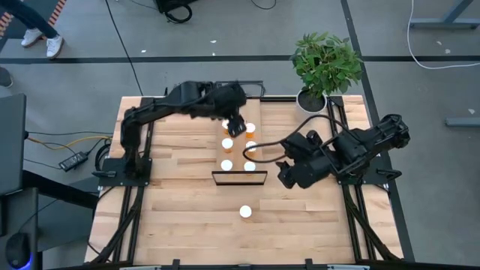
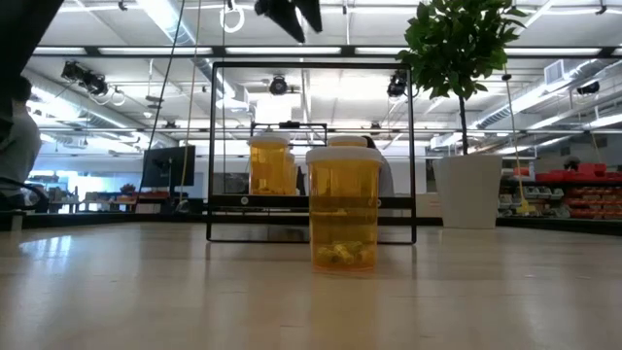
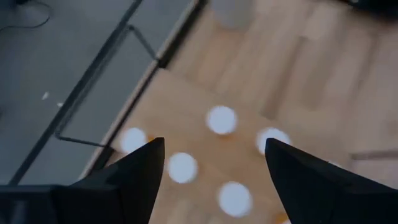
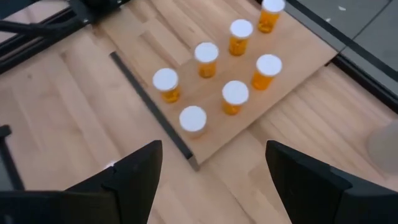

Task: Pick and place medicine bottles onto shelf by color
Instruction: Put the orange pill bottle on the shelf aligned with the other orange pill bottles

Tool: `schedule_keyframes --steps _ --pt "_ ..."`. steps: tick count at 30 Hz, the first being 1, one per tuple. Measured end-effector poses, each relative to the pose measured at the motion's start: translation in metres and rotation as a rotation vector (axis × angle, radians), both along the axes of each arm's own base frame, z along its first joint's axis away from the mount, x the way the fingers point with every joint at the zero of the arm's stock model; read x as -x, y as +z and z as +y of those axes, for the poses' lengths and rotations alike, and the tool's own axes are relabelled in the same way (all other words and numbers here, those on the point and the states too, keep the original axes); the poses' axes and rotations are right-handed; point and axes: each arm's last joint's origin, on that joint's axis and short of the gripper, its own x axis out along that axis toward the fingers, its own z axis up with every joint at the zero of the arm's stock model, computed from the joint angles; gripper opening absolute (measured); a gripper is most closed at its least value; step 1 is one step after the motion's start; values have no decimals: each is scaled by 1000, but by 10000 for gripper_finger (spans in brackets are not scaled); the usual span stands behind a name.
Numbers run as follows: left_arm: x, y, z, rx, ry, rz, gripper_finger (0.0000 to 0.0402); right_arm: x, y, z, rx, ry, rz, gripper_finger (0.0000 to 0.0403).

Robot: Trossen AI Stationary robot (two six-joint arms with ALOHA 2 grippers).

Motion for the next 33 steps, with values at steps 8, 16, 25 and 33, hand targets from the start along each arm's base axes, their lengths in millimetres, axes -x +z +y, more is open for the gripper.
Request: schedule_keyframes --steps 8,16,25,33 --pt "9 16 -76 24 -178 -67 267 7 1 20 -18 68 -21 294" --pt "21 19 -128 18 -321 -71 245 3 4 22 -20 76 -79 294" --pt "43 -8 -145 28 -354 -248 217 1 4 20 -62 16 -117 294" --pt "96 -18 -132 170 -309 -563 216 -17 5 27 -143 108 -164 294"
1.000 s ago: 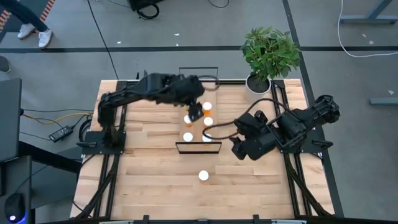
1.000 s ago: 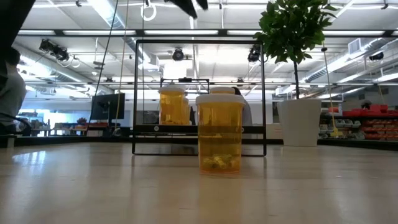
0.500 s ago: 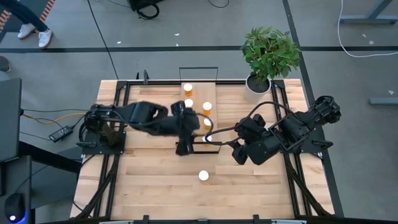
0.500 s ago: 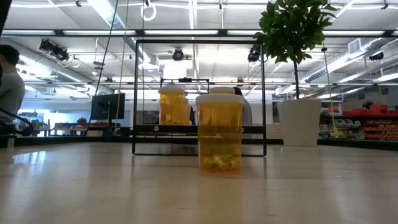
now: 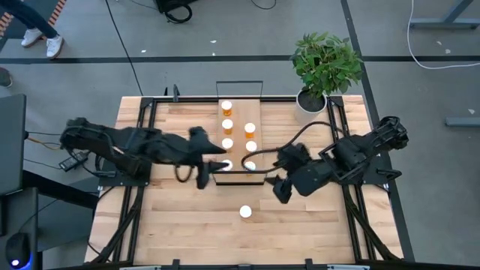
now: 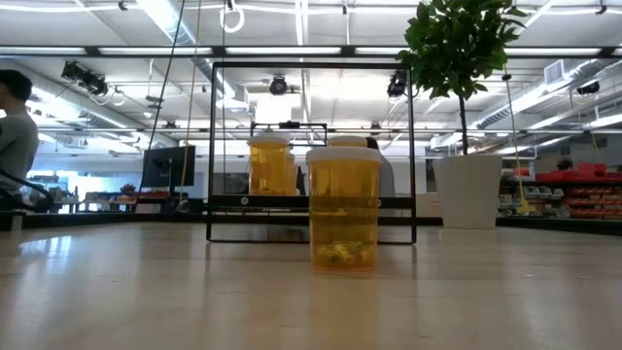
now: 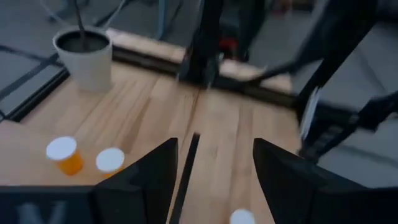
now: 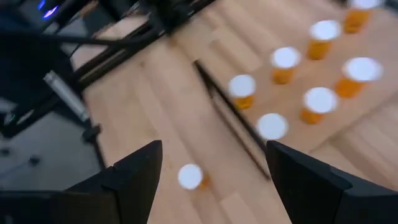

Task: Pick and place medicine bottles onto shelf by color
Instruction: Put the orange pill bottle on the shelf aligned with the other orange pill bottles

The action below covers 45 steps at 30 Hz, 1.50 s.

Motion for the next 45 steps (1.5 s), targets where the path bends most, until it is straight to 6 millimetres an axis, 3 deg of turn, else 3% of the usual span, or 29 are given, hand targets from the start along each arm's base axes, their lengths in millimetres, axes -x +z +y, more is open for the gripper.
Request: schedule_keyframes --steps 5,10,20,31,45 --pt "24 -2 7 72 18 -132 218 -25 -12 -2 9 132 50 294" --pt "30 -14 7 112 33 -112 211 -52 -32 0 28 328 119 294" --pt "39 -13 -11 91 -53 -108 205 -87 -87 40 100 528 242 305" --pt "58 0 -11 115 -84 -168 189 -119 -147 62 131 535 327 338" --pt "61 -2 -10 109 -84 -143 182 -138 -197 57 114 475 463 353"
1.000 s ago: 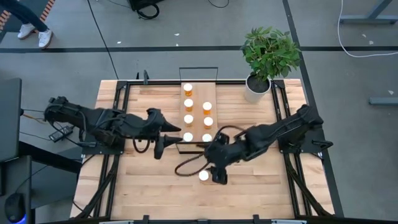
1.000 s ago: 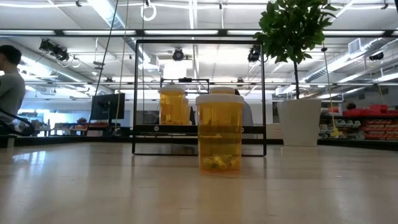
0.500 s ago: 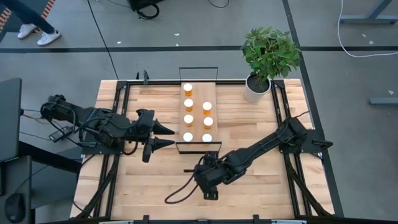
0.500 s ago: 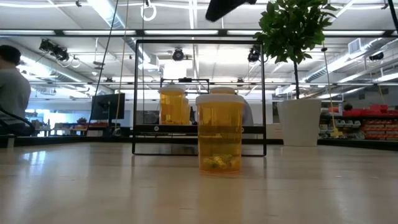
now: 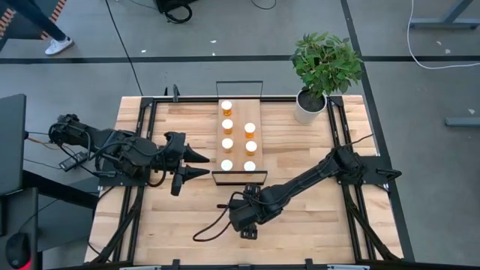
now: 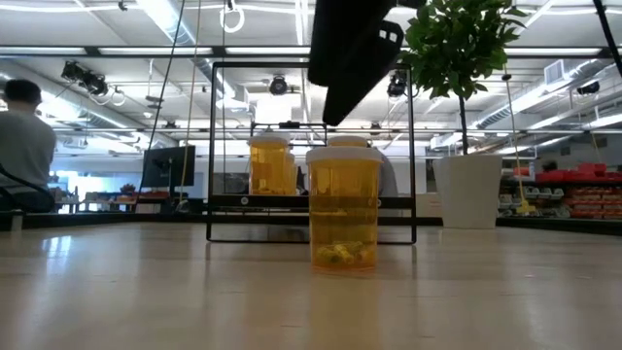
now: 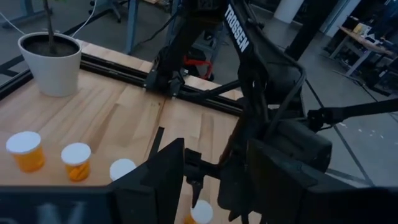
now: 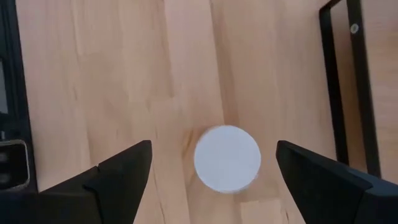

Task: Pick and place medicine bottles onto shelf by color
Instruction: Put the orange pill bottle on the shelf aligned with the other orange pill bottles

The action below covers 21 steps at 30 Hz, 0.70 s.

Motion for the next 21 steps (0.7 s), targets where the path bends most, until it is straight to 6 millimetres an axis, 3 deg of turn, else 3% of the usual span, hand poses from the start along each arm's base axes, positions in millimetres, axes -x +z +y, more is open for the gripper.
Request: schedule_keyframes --steps 21 --pt "1 -1 -2 20 -4 12 173 -1 -33 -4 23 -137 62 353"
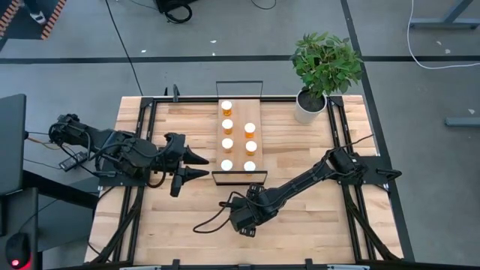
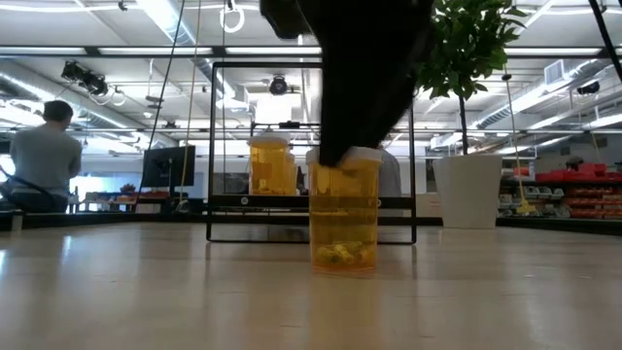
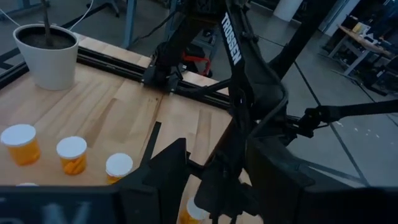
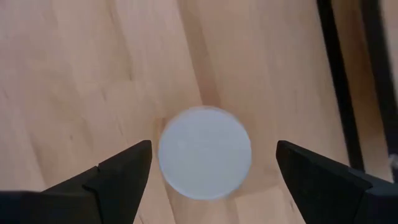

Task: Pick and place medicine bottles onto shelf by color
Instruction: Put the orange pill bottle on the shelf aligned with the other orange pill bottles

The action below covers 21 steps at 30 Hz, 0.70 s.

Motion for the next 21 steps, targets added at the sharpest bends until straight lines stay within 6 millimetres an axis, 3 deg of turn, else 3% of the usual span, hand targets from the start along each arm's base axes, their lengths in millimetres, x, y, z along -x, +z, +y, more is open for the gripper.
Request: schedule_keyframes --steps 13,21 --pt "0 -1 0 -3 0 5 172 1 -6 1 -41 -19 12 351" --pt "1 -3 0 -12 1 28 172 0 -6 0 -48 -20 2 323"
